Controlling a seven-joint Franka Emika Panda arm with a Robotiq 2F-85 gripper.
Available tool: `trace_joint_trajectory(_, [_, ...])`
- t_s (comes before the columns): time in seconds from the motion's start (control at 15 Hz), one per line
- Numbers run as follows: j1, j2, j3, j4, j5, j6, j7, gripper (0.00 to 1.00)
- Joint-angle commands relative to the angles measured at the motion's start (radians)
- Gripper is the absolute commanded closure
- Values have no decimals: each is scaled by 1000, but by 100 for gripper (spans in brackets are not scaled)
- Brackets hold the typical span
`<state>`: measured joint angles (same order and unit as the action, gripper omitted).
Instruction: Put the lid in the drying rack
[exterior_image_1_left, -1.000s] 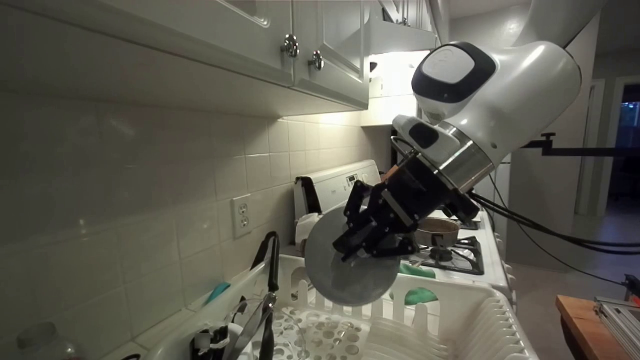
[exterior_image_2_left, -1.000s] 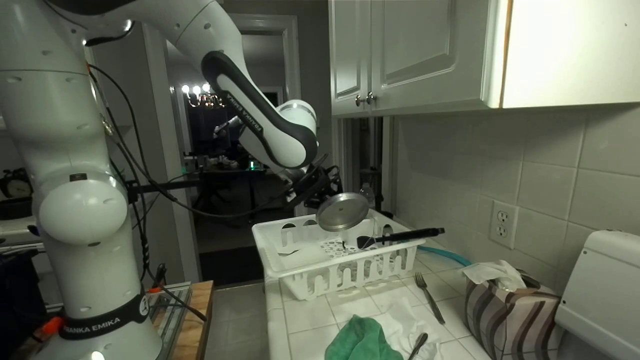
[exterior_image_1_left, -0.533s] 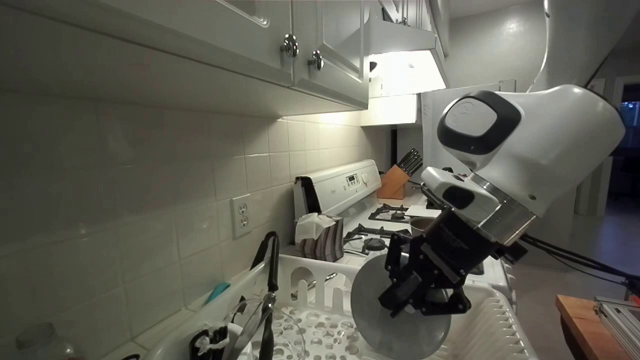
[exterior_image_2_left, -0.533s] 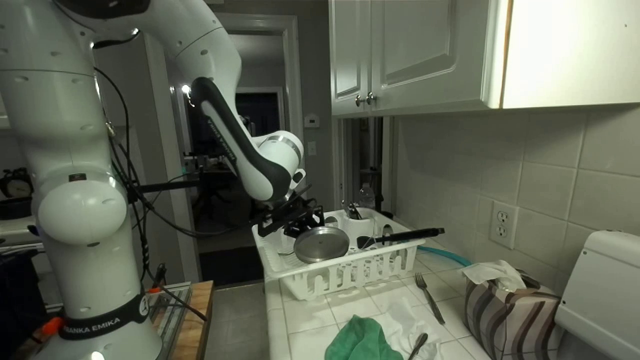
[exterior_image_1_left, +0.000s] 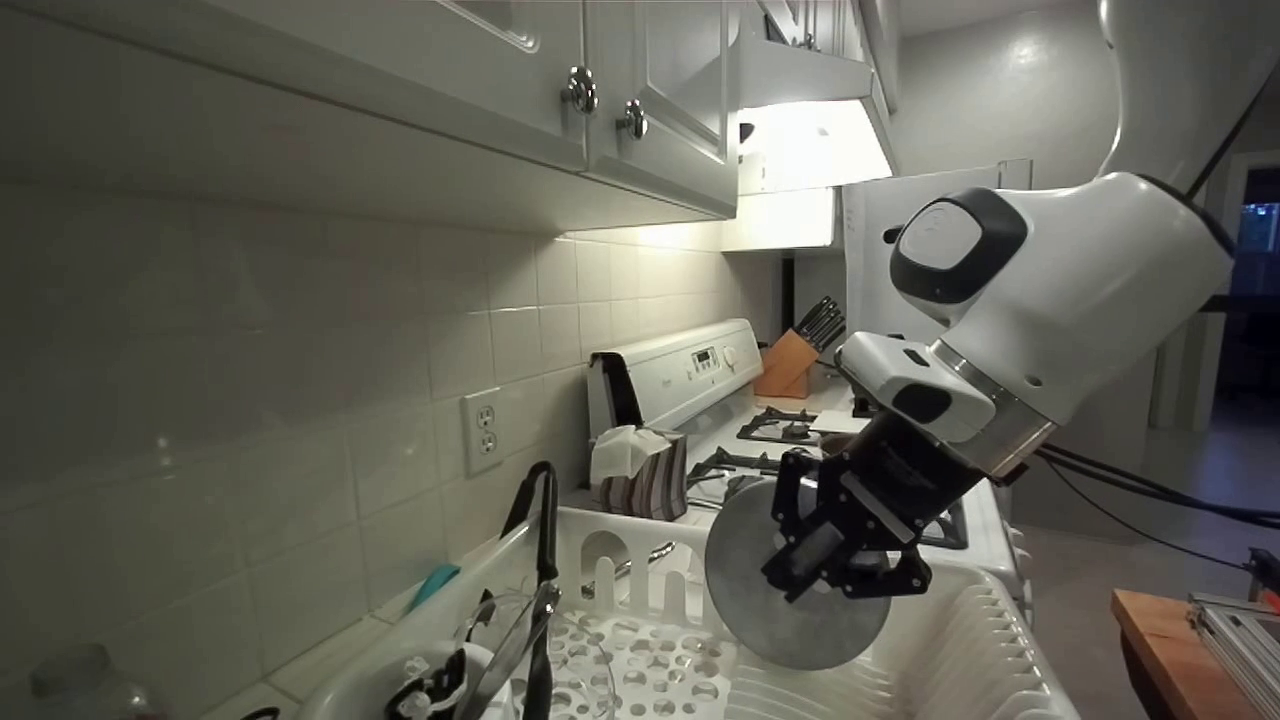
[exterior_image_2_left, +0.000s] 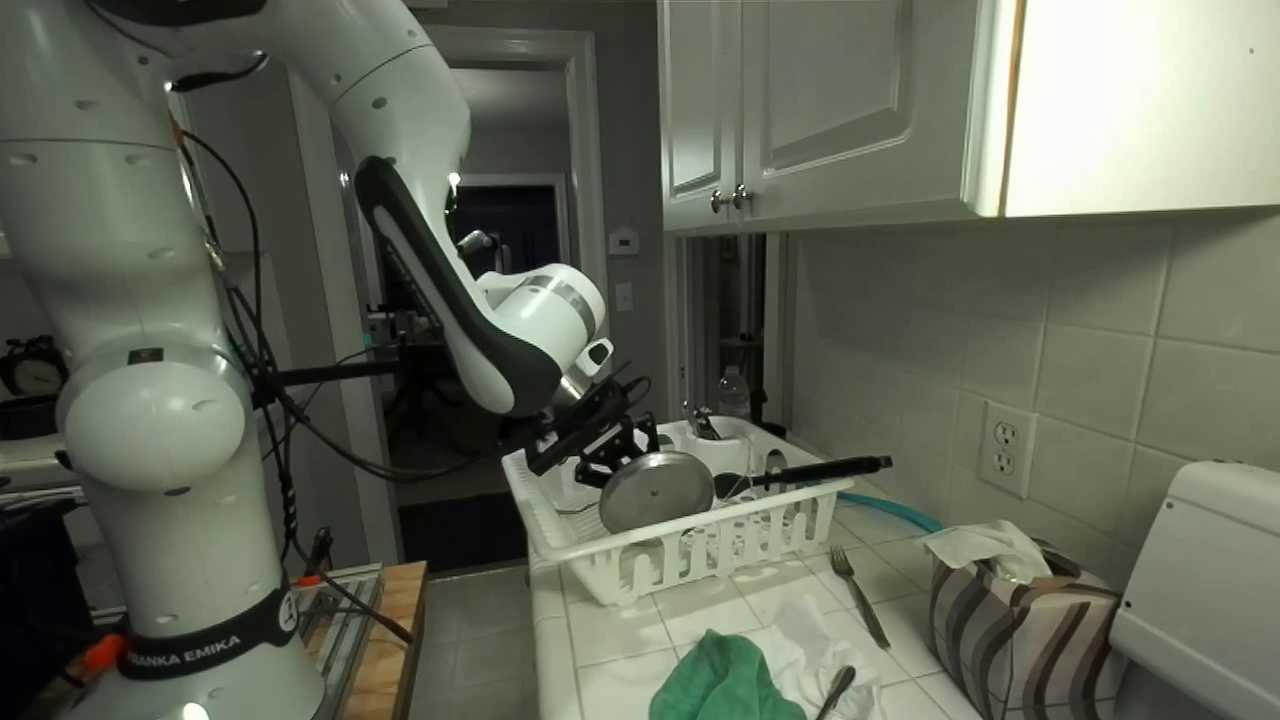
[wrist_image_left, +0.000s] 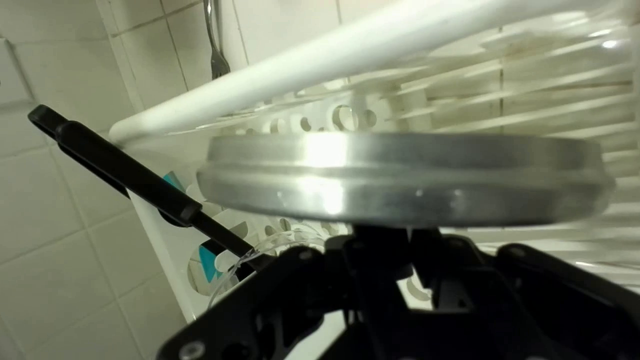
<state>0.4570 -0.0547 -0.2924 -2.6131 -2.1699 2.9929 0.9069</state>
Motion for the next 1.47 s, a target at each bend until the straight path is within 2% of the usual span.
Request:
trace_joint_trajectory(0.0, [-15,-43,-1,-11,31,15,-106,94])
trace_joint_trajectory(0.27, [1,-77,9,-15,0,41,-50,94])
trace_joint_trajectory(0.8, [-5,-126,40,-119,89,-10,-53,94])
trace_joint_trajectory(1.4, [-30,-164,14,-158,61,-5,-33,93])
